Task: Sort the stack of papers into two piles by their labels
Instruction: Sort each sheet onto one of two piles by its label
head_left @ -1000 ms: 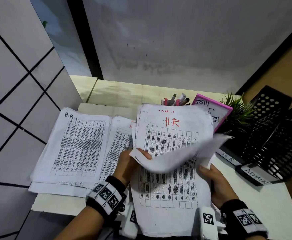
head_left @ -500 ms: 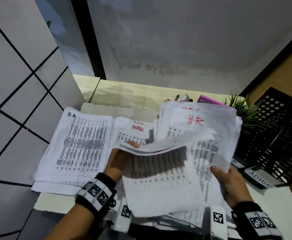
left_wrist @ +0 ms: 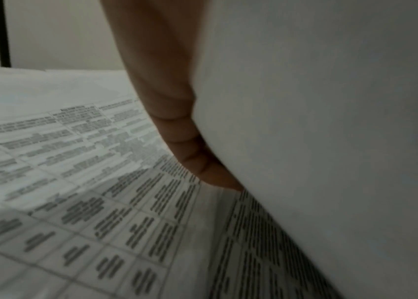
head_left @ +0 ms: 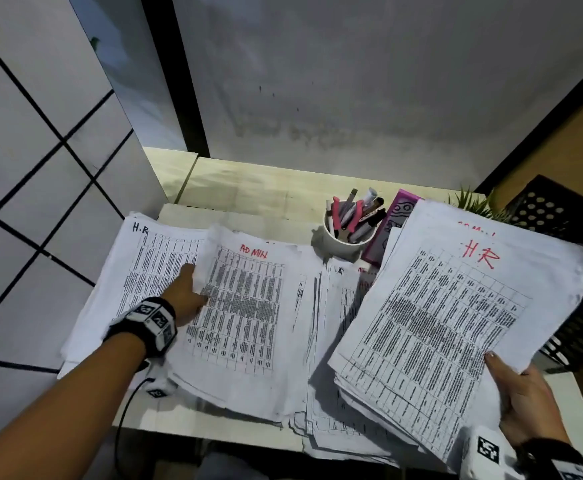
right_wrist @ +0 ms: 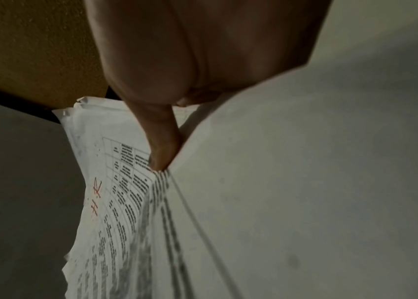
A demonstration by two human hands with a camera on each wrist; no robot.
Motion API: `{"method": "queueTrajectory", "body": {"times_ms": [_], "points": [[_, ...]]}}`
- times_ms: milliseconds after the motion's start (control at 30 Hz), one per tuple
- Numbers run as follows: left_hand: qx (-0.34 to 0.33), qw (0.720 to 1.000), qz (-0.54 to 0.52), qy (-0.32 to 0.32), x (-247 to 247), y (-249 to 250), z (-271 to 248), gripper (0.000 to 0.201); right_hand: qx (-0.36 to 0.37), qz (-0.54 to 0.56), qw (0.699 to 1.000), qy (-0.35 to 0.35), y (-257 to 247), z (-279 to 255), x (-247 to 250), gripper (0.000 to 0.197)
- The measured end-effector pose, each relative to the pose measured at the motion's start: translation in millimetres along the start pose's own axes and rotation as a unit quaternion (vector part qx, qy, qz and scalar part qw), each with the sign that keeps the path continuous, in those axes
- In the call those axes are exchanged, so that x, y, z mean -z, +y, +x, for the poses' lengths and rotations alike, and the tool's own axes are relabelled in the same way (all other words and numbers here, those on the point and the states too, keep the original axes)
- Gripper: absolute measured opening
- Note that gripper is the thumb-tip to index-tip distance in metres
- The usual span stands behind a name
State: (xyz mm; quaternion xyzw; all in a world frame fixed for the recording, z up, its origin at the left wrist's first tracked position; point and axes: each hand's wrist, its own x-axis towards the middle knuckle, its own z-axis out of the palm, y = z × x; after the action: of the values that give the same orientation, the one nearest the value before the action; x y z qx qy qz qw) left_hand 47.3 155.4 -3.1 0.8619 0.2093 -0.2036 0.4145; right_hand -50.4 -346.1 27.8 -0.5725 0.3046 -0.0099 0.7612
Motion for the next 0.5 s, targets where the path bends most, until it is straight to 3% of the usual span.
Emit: {"method": "queueTrajectory", "body": {"times_ms": [67,200,333,400,467,500], "points": [[-0.003,1.000,-0.003,-0.017,-14.0,6.0,-0.9,0.054,0.001,-0.027,1.000,-0.005,3.3,-0.2,-1.4,0.075],[0.004,0.999,-0.041,0.006,-45.2,2.4,3.9,0.061,-0.018,-0.032,0.999,-0.020,11.1,2.8,-8.8,0.034],[0.020,0.998,-0.044,0.037,-67.7,10.9,-6.1,0.076,-0.025,-0.053,0.997,-0.058,11.7,2.6,-22.9,0.027],[0.019,0.995,0.066,0.075,-71.6,23.3,-15.0,0.082,-0.024,-0.062,0.994,-0.086,12.9,2.0,-29.0,0.041],[-0.007,0.978,0.162,0.129,-71.8,38.5,-28.8,0.083,-0.015,-0.090,0.991,-0.097,16.0,4.1,-31.9,0.080],[-0.037,0.976,0.158,0.147,-72.4,46.9,-36.1,0.081,-0.016,-0.095,0.991,-0.097,17.8,4.6,-34.1,0.094]]}}
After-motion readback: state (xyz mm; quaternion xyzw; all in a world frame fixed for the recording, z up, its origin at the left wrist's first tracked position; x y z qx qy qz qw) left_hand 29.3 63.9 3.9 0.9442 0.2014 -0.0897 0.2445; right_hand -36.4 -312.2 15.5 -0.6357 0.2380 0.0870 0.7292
